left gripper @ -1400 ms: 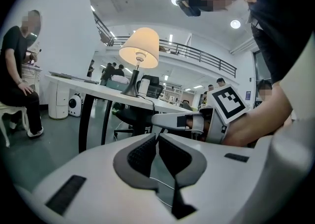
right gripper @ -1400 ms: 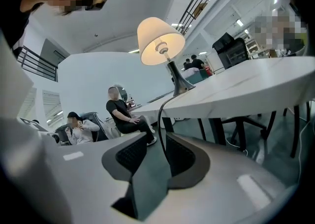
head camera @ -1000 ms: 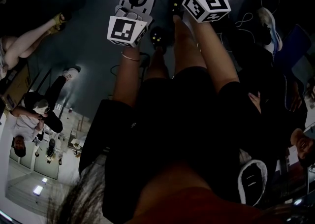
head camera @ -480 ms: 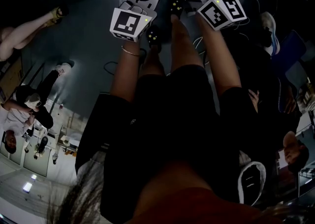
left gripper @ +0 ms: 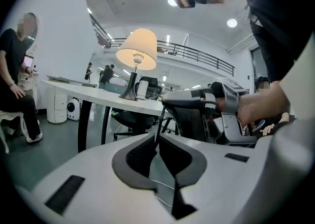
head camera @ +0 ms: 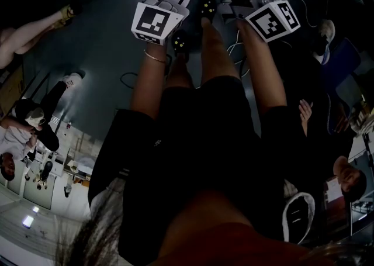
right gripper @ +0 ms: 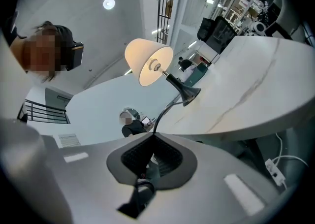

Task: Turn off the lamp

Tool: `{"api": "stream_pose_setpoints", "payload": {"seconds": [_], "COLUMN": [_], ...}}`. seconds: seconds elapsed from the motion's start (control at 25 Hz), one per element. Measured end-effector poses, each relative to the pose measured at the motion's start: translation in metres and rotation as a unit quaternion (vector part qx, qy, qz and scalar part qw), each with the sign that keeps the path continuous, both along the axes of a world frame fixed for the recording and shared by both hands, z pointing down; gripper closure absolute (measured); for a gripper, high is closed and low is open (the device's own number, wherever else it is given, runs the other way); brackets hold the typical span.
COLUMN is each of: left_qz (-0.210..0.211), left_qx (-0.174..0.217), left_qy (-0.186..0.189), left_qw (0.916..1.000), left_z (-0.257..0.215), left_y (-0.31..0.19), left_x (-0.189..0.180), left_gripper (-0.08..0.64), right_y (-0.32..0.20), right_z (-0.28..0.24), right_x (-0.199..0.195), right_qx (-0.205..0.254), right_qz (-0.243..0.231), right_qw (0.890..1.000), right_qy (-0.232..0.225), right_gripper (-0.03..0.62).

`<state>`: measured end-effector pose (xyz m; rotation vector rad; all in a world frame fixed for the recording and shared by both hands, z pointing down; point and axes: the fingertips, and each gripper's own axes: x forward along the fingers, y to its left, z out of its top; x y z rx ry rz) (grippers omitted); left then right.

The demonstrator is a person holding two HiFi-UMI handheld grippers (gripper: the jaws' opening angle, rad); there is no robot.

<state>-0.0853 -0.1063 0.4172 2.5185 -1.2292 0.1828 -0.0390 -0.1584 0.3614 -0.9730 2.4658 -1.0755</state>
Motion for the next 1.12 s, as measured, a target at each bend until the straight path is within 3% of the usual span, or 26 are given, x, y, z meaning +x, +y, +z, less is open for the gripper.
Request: {"api": "stream_pose_setpoints", "payload": {"seconds": [0.16, 0.72, 0.96, 1.12], "left_qz": [0.01, 0.066, 0.065, 0.066], "left_qx": [-0.001, 0.025, 0.018, 0.024], "left_qy": [0.003, -0.032, -0.008, -0.016], "left_qw": [0.9999, 0.997, 0.9977, 0.9974], "left_z": [0.004, -0.003, -0.017, -0.018], "left_y": [-0.005, -0.031, -0.035, -0.037], "left_x": [0.005, 0.033, 0.053, 0.059], "left_gripper": [0.489, 0.489, 0.491, 0.525], "right_y": [-0.001, -0.003, -0.004, -0.004], "right_z": [0.0, -0.012, -0.023, -0.022], "right_x": [-0.001, -0.002, 0.015, 0.022], "right_qx": [-0.002, -0.017, -0.021, -0.023], "right_qz": [-0.003, 0.002, 0.006, 0.01], "right_qw": [1.0, 0.999, 0.998, 0.998], "right_qy": [-0.009, -0.05, -0.058, -0.057], "right_gripper": [0.588, 0.588, 0.586, 0.586]}}
